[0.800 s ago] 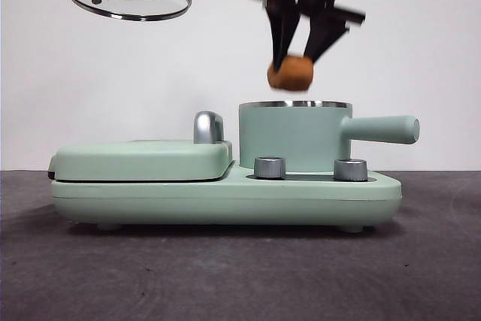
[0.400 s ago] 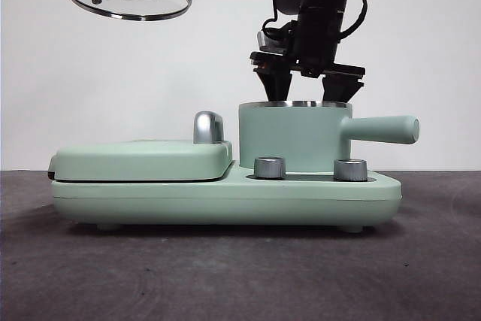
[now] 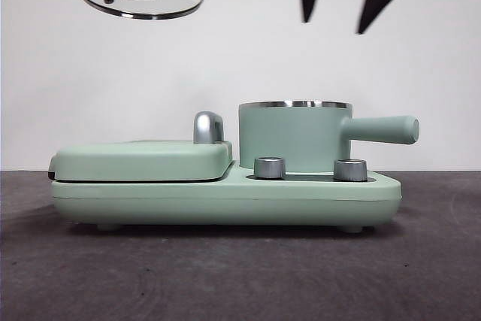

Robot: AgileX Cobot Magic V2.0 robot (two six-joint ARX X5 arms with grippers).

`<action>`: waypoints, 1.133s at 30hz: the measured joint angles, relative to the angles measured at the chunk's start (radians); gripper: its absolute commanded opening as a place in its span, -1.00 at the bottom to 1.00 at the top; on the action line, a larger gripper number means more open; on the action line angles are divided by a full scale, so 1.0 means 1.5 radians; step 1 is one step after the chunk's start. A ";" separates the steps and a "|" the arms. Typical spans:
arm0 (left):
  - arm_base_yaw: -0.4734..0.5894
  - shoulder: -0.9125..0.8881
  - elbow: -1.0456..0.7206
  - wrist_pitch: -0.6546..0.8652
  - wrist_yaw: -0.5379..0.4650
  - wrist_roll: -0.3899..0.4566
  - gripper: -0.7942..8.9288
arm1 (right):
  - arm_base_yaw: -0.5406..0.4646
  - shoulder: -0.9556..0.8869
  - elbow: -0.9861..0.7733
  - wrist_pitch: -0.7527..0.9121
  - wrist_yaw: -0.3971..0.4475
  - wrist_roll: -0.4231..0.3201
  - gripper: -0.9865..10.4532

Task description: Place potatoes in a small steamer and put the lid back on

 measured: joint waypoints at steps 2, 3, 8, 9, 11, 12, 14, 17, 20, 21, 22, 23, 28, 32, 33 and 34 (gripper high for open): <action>-0.016 0.006 0.000 0.001 0.002 0.000 -0.81 | 0.006 -0.095 -0.114 0.000 0.001 0.000 -0.05; -0.027 0.013 0.000 0.004 0.002 0.000 -0.81 | 0.013 -0.152 -0.174 0.000 0.001 0.000 -0.05; -0.067 0.054 0.000 0.021 0.002 0.000 -0.81 | 0.038 -0.351 -0.353 0.028 -0.005 -0.003 -0.05; -0.077 0.066 0.000 0.030 0.002 0.000 -0.81 | 0.044 -0.389 -0.385 0.051 -0.006 -0.004 -0.05; -0.094 0.090 0.000 0.054 0.002 0.000 -0.81 | 0.052 -0.456 -0.441 0.085 -0.006 -0.003 -0.05; -0.101 0.102 0.000 0.067 0.002 0.000 -0.81 | 0.054 -0.485 -0.466 0.090 -0.006 -0.003 -0.05; -0.115 0.125 0.000 0.093 0.003 0.000 -0.81 | 0.057 -0.534 -0.510 0.085 -0.006 -0.003 -0.05; -0.136 0.158 0.000 0.135 0.002 0.000 -0.81 | 0.057 -0.596 -0.559 0.085 -0.006 -0.002 -0.05; -0.158 0.192 0.000 0.182 0.003 0.000 -0.81 | 0.057 -0.659 -0.607 0.085 -0.006 0.007 -0.05; -0.166 0.202 0.000 0.198 0.003 0.000 -0.81 | 0.057 -0.675 -0.618 0.085 -0.006 0.009 -0.05; -0.171 0.211 0.000 0.211 0.003 0.000 -0.81 | 0.057 -0.690 -0.628 0.085 -0.006 0.009 -0.05; -0.178 0.219 0.000 0.226 0.003 0.000 -0.81 | 0.057 -0.709 -0.641 0.085 -0.005 0.009 -0.05; -0.202 0.247 0.000 0.279 0.003 0.000 -0.81 | 0.057 -0.770 -0.678 0.085 -0.005 0.027 -0.05; -0.209 0.273 0.000 0.285 0.003 0.000 -0.81 | 0.057 -0.813 -0.684 0.085 -0.005 0.055 -0.05; -0.209 0.277 0.000 0.285 0.003 0.000 -0.81 | 0.057 -0.819 -0.684 0.085 -0.005 0.061 -0.05; -0.209 0.277 0.000 0.285 0.002 0.000 -0.81 | 0.057 -0.822 -0.684 0.085 -0.005 0.065 -0.05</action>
